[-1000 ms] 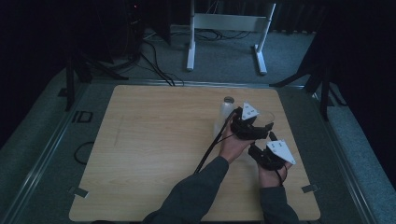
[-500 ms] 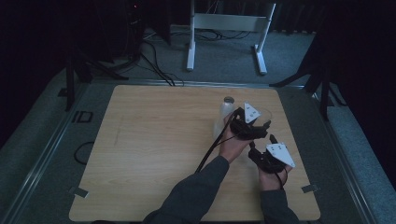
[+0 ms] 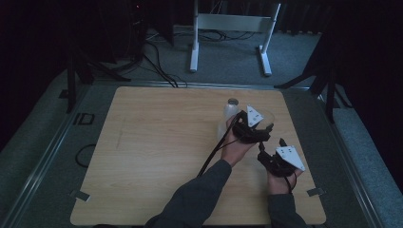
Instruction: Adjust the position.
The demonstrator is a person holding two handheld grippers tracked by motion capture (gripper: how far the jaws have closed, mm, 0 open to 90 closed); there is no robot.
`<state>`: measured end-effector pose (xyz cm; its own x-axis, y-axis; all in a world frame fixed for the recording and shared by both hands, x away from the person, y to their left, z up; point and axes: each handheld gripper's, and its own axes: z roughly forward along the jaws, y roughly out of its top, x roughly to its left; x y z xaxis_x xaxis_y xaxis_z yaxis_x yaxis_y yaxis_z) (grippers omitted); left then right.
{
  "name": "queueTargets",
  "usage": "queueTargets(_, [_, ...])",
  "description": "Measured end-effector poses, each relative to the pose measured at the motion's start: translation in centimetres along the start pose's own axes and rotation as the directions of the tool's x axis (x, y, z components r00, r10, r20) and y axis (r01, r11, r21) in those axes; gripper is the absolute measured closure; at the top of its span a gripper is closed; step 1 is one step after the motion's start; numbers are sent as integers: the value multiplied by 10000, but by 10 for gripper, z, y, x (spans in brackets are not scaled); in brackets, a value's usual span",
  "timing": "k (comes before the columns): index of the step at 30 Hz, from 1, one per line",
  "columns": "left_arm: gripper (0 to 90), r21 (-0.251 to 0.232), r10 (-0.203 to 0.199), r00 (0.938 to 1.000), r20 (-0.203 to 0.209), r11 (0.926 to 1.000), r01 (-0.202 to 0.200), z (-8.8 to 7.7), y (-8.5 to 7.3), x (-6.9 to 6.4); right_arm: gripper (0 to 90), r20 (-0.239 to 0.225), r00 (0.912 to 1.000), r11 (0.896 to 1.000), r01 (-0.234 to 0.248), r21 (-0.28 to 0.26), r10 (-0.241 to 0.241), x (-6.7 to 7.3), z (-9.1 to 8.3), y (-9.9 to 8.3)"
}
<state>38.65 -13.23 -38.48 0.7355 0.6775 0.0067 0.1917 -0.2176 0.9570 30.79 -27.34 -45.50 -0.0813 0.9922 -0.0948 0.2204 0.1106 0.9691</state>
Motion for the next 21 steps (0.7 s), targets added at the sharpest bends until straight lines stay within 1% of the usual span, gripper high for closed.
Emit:
queueTargets(3, [280,-54,-16,10000,29,10000,16,-2,-1,0,286,174,9998,10000,16,38,-17,-1,1,0])
queueTargets(8, [281,-124,21,10000,67,9999,-21,-7,-3,0,290,289,9995,9999,-108,57,107,-3,2,0])
queueTargets(11, [281,-137,85,9999,118,9999,-84,-9,-4,-2,315,321,9994,9999,-110,53,108,-5,3,0])
queueTargets(14, [280,-172,176,9998,131,9997,-174,-11,-5,-3,319,387,9991,9998,-169,94,166,-7,4,0])
queueTargets(21, [281,-161,180,9997,158,9997,-177,-11,-8,-4,323,469,9987,9998,-211,34,209,-8,4,0])
